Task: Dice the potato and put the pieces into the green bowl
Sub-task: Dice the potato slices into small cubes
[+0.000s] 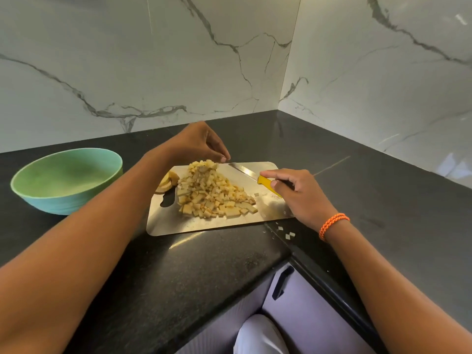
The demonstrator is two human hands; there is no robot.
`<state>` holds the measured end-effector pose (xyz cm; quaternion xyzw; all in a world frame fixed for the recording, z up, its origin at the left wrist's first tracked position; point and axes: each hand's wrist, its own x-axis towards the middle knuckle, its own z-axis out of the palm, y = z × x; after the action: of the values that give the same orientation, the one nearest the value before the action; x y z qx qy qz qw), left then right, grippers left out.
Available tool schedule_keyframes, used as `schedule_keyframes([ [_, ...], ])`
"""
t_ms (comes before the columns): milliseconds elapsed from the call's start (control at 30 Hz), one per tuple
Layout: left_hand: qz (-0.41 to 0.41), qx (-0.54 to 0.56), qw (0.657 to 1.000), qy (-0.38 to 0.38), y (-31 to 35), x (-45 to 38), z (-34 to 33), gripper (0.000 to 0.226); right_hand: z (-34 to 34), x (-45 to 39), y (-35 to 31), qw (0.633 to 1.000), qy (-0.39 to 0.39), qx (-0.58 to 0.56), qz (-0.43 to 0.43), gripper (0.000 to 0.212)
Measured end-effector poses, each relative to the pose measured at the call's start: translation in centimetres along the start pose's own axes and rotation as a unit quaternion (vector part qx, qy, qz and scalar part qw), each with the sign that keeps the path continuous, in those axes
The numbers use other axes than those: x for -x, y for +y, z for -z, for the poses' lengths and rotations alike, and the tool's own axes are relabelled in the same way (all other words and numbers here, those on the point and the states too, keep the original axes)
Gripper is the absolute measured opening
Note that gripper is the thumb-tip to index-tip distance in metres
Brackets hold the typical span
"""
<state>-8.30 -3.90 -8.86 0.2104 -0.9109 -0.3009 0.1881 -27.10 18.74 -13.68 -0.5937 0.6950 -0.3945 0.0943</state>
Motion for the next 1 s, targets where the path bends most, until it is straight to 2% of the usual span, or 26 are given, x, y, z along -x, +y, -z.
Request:
schedule_keyframes([
  [67,-0.005,0.010,1.000,0.014,0.2,0.3,0.6,0.013,-0.3,0.1,0.2,1.000,0.013,0.017,-0.007,0.032],
  [200,-0.014,0.043,0.999,-0.016,1.1,0.7,1.5,0.016,-0.5,0.1,-0.1,0.998,0.037,0.046,-0.005,0.034],
  [400,-0.017,-0.015,1.000,0.004,1.1,1.4,1.6,0.019,-0.7,0.3,-0.3,0.997,0.028,0.066,-0.006,0.034],
  [500,0.035,-0.042,0.998,-0.014,0.4,1.3,2.2,0.010,-0.7,0.2,-0.3,0.997,0.031,0.070,-0.011,0.034],
  [600,0.135,-0.128,0.979,-0.089,-0.6,1.2,3.5,0.010,-0.8,0.2,-0.2,0.997,0.025,0.077,-0.011,0.035],
  [700,0.240,-0.218,0.927,-0.188,-0.2,1.4,4.1,0.041,-0.9,0.1,-0.3,0.996,0.018,0.084,-0.013,0.035],
  [767,0.287,-0.245,0.902,-0.211,0.4,1.8,4.4,0.057,-0.9,0.1,-0.3,0.996,0.016,0.086,-0.015,0.035],
  [867,0.318,-0.268,0.884,-0.213,0.0,2.2,4.7,0.064,-0.9,0.3,-0.3,0.996,0.016,0.086,-0.016,0.035],
  [1000,0.319,-0.271,0.884,-0.208,-1.1,2.2,4.5,0.063,-0.7,0.5,-0.5,0.996,0.018,0.088,-0.016,0.035],
])
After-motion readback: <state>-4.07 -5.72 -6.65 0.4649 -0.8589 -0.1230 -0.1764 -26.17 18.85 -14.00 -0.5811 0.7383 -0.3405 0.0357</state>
